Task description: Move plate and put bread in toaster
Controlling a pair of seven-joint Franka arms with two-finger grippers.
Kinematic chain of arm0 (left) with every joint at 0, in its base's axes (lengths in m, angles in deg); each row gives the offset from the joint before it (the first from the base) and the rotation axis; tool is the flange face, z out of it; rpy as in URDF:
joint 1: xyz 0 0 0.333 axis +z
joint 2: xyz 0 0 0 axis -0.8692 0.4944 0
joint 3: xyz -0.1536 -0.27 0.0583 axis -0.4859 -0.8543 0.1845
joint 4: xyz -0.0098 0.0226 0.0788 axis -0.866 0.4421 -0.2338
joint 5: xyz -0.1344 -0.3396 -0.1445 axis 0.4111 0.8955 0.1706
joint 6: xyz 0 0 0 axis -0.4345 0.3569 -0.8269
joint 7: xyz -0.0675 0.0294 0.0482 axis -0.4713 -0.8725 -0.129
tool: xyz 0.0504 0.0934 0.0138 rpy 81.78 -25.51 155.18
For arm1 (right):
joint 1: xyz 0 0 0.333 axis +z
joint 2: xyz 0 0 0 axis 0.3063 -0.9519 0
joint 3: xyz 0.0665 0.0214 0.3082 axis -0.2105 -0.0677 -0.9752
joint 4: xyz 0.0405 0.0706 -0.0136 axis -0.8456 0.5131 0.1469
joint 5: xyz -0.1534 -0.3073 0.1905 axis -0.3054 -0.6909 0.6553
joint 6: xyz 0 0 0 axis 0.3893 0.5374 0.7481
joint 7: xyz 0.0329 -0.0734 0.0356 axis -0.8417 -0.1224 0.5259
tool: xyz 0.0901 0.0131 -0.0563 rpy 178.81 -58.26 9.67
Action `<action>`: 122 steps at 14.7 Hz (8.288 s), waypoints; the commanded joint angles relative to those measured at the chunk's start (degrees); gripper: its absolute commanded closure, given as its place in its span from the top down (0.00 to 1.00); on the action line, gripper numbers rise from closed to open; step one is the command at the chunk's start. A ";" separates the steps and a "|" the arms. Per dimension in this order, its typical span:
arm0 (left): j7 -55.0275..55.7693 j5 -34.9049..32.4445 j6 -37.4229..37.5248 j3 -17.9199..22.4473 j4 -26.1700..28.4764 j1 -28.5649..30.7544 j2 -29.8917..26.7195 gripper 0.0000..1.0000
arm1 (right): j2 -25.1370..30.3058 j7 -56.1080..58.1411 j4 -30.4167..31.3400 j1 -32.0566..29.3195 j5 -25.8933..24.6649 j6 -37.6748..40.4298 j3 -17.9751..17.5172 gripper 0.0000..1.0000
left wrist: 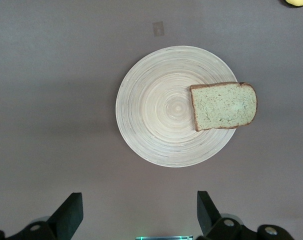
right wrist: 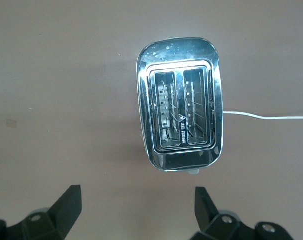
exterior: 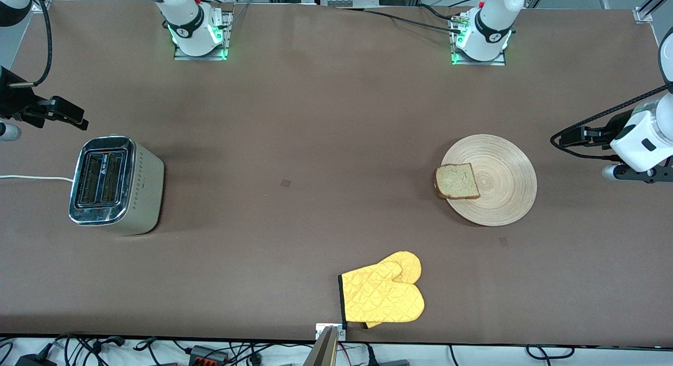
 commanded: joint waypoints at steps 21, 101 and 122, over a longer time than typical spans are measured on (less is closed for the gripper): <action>-7.82 9.38 -0.26 0.40 -0.71 3.54 6.23 1.00 | 0.66 1.15 0.34 -0.33 -1.01 0.27 -0.51 1.00; -57.10 48.15 9.56 15.78 -2.55 6.45 39.73 0.00 | -0.66 1.15 0.34 -0.42 -1.01 0.35 -0.51 1.00; -32.83 70.49 -7.53 -12.58 -2.64 -1.90 39.64 0.00 | -2.59 1.06 0.34 0.36 -0.84 0.44 -0.69 1.00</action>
